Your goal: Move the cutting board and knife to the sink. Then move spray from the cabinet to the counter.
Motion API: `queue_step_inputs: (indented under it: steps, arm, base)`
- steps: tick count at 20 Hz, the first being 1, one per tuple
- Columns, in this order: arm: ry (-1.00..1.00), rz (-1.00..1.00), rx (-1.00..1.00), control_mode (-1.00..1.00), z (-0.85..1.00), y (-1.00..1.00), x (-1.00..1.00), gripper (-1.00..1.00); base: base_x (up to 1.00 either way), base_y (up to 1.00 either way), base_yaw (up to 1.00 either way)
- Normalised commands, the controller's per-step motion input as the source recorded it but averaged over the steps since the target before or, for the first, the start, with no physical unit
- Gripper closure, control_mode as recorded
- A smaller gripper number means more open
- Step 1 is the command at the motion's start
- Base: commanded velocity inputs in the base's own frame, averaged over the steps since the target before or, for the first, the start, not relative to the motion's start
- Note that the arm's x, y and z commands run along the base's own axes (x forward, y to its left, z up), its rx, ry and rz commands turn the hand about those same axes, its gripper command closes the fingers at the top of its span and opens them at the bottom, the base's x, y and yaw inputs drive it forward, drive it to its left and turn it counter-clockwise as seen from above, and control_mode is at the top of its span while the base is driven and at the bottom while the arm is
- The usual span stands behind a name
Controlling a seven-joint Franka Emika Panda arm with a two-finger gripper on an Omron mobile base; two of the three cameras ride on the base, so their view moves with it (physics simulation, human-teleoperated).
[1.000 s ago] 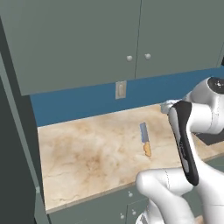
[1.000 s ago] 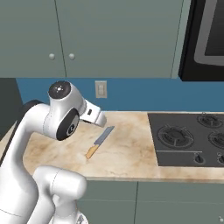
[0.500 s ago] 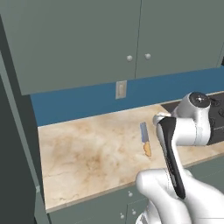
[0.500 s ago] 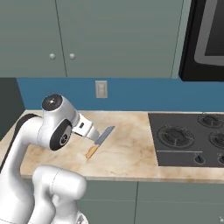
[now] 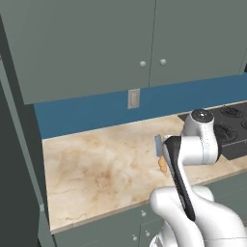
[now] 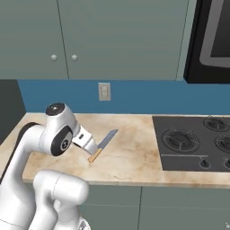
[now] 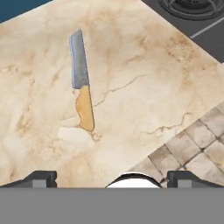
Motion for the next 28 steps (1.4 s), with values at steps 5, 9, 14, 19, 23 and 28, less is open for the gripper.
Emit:
queue_step_inputs:
  steps: [5, 9, 14, 19, 23, 28]
  arm:
    - [0.08, -0.03, 0.0, -1.0, -0.43, 0.02, 0.08, -1.0]
    - [0.04, -0.01, 0.0, -1.0, -0.37, 0.02, 0.17, -1.0]
    - [0.01, 0.0, 0.0, -1.0, -0.38, 0.1, 0.15, -1.0]
    - [0.0, 0.0, 0.0, -1.0, -0.15, 0.02, 0.24, -1.0]
    - [0.0, 0.0, 0.0, -1.0, -0.12, 0.0, 0.34, -1.0]
    - [0.0, 0.0, 0.0, -1.0, -0.17, 0.0, 0.4, -1.0]
  base:
    - [0.0, 0.0, 0.0]
    - [0.0, 0.0, 0.0]
    - [0.0, 0.0, 0.0]
    - [0.0, 0.0, 0.0]
    - [0.0, 0.0, 0.0]
    - [0.0, 0.0, 0.0]
